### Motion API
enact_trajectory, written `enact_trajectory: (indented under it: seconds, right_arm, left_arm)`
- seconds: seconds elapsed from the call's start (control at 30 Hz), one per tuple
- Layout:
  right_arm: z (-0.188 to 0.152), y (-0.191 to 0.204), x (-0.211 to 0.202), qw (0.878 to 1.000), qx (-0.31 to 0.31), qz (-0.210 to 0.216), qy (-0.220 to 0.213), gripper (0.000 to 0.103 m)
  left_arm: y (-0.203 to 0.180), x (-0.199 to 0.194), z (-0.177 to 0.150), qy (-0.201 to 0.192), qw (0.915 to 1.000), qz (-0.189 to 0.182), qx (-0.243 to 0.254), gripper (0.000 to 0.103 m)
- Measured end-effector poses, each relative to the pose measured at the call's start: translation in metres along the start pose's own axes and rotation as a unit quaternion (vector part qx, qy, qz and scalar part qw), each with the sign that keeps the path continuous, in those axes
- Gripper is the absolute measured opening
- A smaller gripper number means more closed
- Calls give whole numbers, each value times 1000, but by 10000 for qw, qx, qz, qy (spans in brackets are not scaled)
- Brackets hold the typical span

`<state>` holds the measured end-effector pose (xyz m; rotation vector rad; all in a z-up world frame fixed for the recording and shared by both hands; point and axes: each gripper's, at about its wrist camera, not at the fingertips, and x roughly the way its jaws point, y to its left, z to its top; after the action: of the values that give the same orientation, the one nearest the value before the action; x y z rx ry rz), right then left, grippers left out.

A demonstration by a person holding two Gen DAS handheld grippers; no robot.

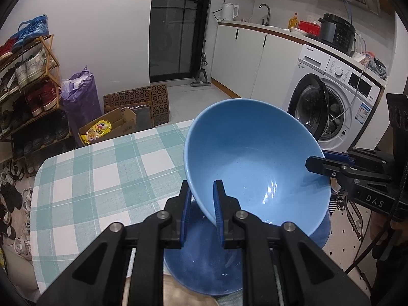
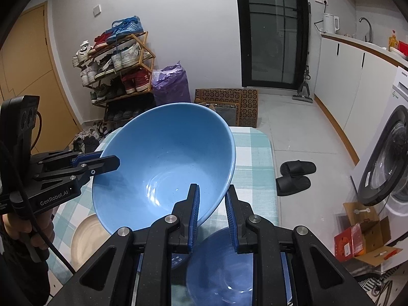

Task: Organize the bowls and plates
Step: 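Carry the held blue bowl over another blue bowl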

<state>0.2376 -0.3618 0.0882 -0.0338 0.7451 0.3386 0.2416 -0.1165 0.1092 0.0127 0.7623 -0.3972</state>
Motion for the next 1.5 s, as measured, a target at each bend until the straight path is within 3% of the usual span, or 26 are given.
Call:
enact_trajectory:
  seconds: [0.63,1.5]
  right_arm:
    - [-26,30,13,9993,-152,228,248,21]
    - [-53,42,60,9965,-138,257,783,21]
  left_arm:
    - [17,-12,-35,103,9996,161,-200,15]
    - [31,19,-72,538,9975,227,-399,15]
